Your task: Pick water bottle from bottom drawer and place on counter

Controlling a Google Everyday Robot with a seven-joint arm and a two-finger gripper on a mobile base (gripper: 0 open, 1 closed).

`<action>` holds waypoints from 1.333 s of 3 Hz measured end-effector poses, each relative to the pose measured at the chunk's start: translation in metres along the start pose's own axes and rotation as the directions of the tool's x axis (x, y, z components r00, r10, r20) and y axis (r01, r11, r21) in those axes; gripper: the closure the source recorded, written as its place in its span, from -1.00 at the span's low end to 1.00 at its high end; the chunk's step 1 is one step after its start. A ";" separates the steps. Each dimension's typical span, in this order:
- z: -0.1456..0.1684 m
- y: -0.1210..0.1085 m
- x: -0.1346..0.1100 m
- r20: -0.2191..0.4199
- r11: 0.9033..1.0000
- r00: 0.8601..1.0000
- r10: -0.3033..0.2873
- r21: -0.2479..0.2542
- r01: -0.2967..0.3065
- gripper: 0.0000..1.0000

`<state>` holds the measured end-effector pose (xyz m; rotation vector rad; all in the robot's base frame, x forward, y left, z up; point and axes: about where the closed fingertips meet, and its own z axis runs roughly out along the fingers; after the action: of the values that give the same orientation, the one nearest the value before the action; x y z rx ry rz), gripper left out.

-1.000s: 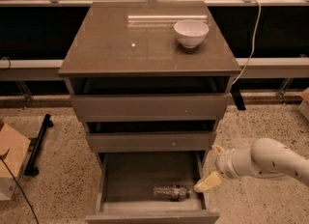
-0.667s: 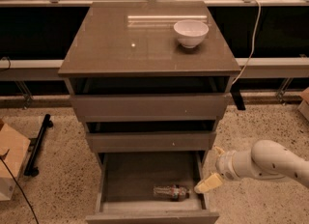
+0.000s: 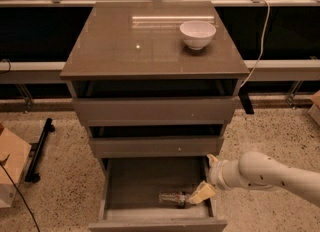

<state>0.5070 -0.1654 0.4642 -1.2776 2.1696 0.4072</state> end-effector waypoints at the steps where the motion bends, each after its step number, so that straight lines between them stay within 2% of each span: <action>1: 0.032 0.003 0.005 -0.019 1.000 0.999 -0.028 -0.008 0.027 -1.00; 2: 0.095 -0.002 0.017 -0.003 0.998 0.998 -0.055 -0.033 0.055 -1.00; 4: 0.099 0.000 0.018 -0.021 0.997 0.998 -0.059 -0.041 0.059 -1.00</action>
Offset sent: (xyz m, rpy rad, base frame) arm 0.0262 0.0386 -0.0823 -0.0375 -0.0148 0.0655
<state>0.5330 -0.1259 0.3750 -1.3710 2.1467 0.4162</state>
